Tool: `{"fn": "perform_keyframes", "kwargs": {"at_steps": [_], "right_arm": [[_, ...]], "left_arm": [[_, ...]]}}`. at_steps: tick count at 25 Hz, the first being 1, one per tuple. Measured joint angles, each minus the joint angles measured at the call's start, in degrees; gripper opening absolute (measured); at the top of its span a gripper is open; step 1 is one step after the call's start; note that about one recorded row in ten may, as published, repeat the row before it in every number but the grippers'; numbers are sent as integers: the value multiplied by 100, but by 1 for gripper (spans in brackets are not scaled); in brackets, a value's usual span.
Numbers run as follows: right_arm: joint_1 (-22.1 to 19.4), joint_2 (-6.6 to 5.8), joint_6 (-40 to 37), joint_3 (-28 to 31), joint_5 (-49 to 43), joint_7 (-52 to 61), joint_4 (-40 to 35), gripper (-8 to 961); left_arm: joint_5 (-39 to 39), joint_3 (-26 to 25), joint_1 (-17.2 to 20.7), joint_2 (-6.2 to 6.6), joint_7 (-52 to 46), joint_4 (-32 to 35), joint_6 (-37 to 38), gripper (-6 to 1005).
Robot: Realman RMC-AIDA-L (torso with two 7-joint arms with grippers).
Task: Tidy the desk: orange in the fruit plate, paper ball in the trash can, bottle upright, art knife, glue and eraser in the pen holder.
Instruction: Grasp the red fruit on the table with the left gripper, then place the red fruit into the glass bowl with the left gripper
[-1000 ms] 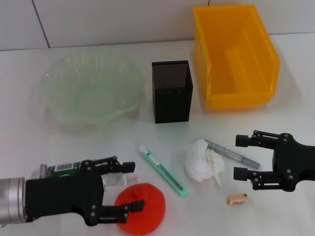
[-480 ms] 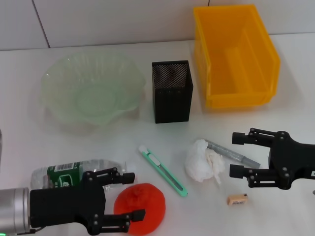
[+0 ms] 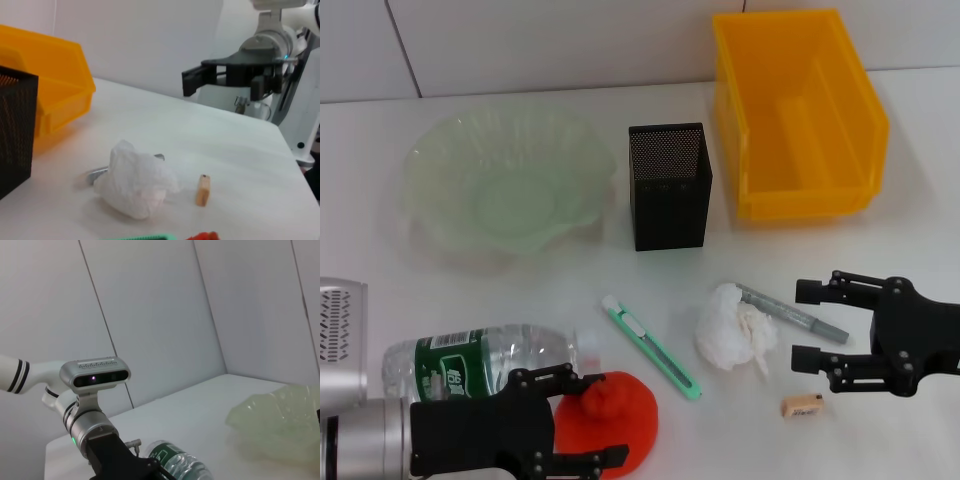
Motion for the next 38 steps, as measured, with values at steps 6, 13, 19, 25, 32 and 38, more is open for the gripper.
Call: {"fn": "perform_keyframes", "kwargs": {"at_steps": [6, 13, 19, 25, 32, 38], "right_arm": [[-34, 0, -20, -15, -53, 0, -4, 816], [-115, -7, -74, -17, -62, 0, -29, 816], [-166, -12, -83, -17, -63, -27, -34, 815], [-223, -19, -86, 31, -49, -115, -34, 815], [-244, -23, -86, 45, -26, -140, -38, 814], [-281, -23, -111, 45, -21, -140, -37, 813]], "left_arm": [[-88, 104, 4, -16, 23, -42, 16, 711], [-384, 309, 27, -21, -16, -59, 34, 592], [-438, 335, -21, -24, -155, -65, 63, 310], [-463, 345, -40, -25, -186, -65, 70, 188], [-721, 469, -51, -7, -172, -31, 261, 122], [-739, 439, -9, 5, -129, 18, 430, 97]]}}
